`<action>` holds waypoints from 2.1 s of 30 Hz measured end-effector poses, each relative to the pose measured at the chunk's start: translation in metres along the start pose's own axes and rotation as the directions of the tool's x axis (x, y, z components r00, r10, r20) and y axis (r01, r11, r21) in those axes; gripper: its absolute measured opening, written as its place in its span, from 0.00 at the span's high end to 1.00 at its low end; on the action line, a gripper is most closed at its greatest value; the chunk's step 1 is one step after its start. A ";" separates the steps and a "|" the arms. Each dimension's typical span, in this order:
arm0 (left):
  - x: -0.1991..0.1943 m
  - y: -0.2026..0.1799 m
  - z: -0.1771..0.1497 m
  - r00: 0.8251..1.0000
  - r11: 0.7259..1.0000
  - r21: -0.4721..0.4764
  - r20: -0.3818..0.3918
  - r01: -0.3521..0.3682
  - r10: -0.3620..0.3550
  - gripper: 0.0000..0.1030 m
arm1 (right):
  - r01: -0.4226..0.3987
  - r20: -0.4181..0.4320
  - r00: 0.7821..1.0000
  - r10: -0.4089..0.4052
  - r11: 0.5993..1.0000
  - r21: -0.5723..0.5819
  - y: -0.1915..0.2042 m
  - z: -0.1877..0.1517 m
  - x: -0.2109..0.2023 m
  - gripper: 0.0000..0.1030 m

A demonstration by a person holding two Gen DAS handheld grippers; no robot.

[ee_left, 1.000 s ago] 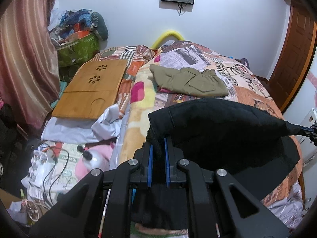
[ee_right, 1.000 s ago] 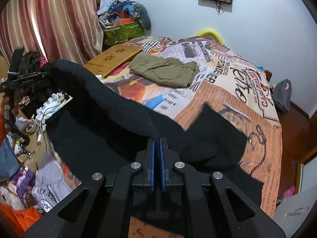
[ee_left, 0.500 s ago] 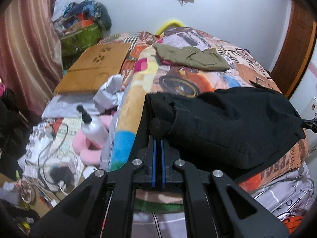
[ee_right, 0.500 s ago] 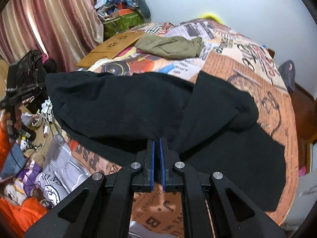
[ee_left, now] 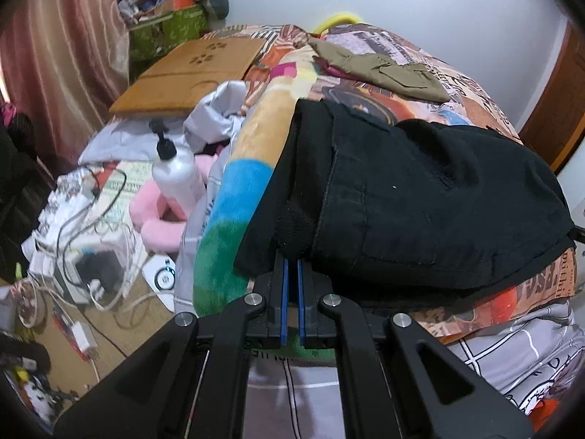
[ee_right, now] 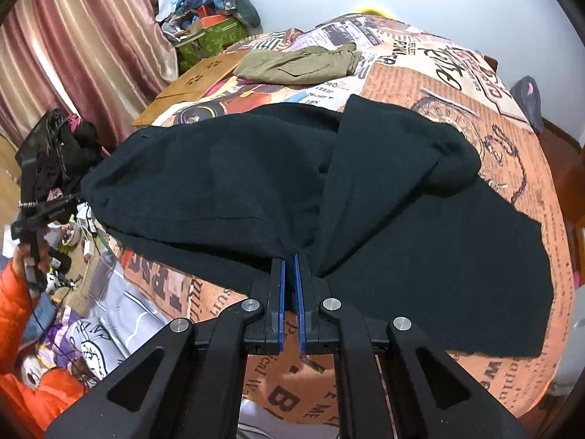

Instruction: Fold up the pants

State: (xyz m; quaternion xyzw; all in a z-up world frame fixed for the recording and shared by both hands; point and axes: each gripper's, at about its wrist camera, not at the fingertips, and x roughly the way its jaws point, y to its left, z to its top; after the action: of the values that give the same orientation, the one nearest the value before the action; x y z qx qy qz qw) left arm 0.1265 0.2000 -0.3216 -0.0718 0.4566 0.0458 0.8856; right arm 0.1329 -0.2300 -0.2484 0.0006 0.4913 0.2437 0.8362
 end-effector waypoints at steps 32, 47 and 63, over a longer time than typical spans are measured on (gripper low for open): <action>-0.054 -0.091 0.116 0.984 0.995 0.086 0.164 0.058 -0.072 0.68 | 0.138 0.148 0.979 -0.138 0.990 0.010 -0.031 0.051 -0.056 0.79; 0.028 -0.204 0.173 0.980 0.955 0.252 0.078 0.158 -0.183 0.49 | 0.125 0.101 0.987 -0.124 0.992 -0.006 -0.051 0.132 0.016 0.62; 0.115 -0.229 0.157 0.983 0.939 0.291 -0.073 0.181 -0.167 0.49 | 0.132 -0.209 0.966 -0.155 0.984 -0.119 -0.057 0.165 0.131 0.63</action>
State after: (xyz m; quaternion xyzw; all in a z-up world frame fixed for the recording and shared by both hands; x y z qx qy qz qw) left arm 0.3527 0.0025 -0.3055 0.0207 0.4707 -0.1035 0.8759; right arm 0.3440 -0.1871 -0.2837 -0.1053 0.5651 0.2065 0.7918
